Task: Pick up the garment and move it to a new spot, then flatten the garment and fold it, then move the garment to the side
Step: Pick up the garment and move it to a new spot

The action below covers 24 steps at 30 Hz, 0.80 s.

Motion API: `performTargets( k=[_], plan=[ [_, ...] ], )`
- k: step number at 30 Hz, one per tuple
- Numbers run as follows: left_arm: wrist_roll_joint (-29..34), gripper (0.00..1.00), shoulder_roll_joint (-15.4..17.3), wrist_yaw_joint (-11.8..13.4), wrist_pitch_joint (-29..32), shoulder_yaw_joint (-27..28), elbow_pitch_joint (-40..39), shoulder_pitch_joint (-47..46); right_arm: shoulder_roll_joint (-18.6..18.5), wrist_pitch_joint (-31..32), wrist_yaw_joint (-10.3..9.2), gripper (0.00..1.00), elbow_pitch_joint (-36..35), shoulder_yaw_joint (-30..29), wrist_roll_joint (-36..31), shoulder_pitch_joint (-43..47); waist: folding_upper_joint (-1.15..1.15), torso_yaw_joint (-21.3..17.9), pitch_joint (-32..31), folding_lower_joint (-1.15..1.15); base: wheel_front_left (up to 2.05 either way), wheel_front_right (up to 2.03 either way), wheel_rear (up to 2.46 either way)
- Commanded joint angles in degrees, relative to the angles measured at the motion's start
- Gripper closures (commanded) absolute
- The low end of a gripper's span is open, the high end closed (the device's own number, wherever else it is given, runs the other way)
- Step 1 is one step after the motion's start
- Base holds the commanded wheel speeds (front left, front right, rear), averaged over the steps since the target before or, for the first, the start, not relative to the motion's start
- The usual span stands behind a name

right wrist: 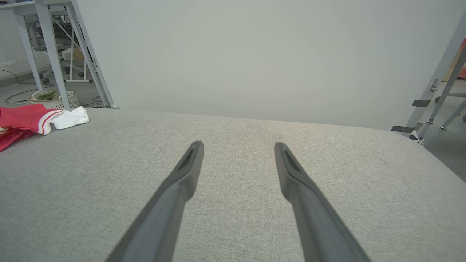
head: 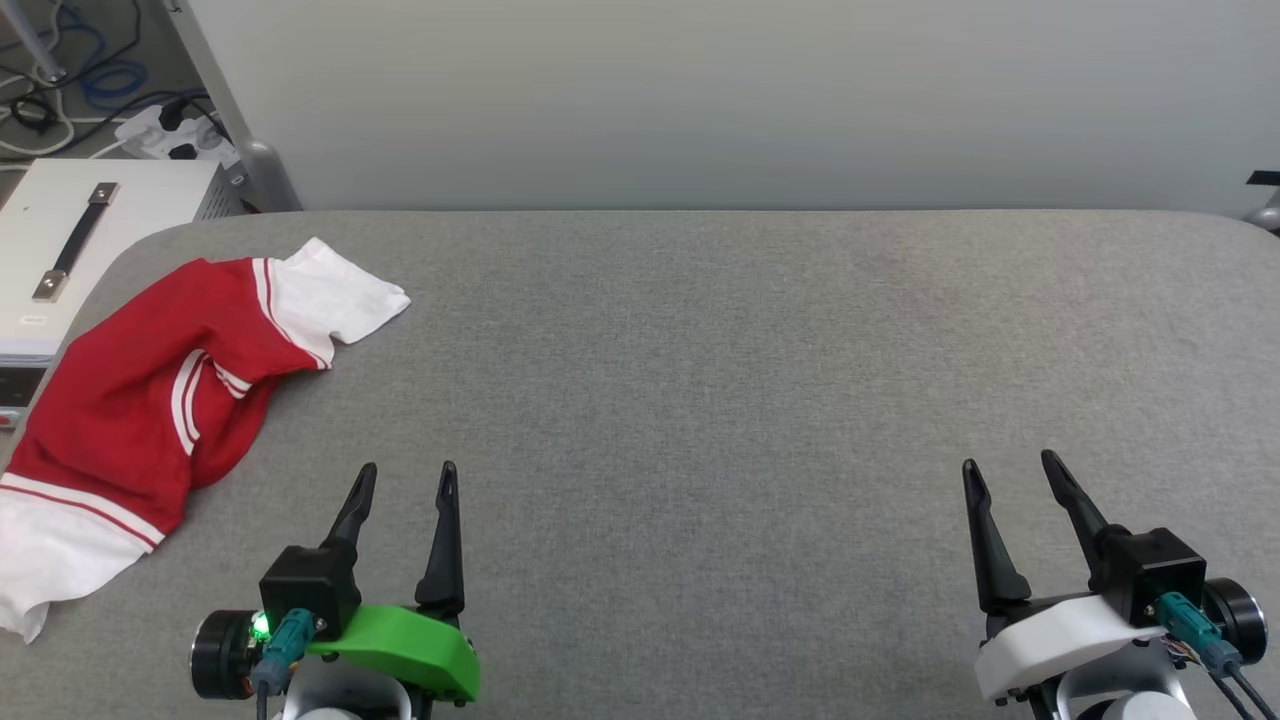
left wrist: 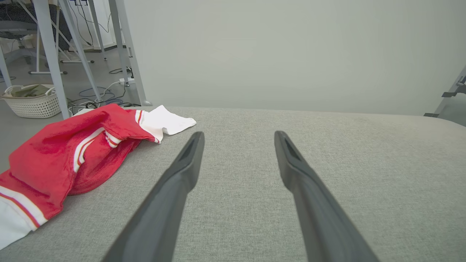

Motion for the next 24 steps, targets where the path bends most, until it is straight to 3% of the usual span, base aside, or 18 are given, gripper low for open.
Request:
performTargets(
  k=[1, 24],
  plan=[
    [-0.5, 0.00, -0.2, 0.1, -0.6, 0.0, 0.4, -0.1, 0.1, -0.7, -0.04, 0.00, -0.1, 0.4, 0.4, 0.5, 0.00, 1.1, 0.1, 0.00, 0.00, 0.00, 0.00],
    [-2.5, 0.00, -0.2, -0.2, -3.3, -0.7, 1.8, 0.2, 0.0, -3.4, -0.05, 0.00, 1.8, 6.2, 0.3, 1.2, 0.00, 17.9, -0.1, 0.00, 0.00, 0.00, 0.00]
  ],
)
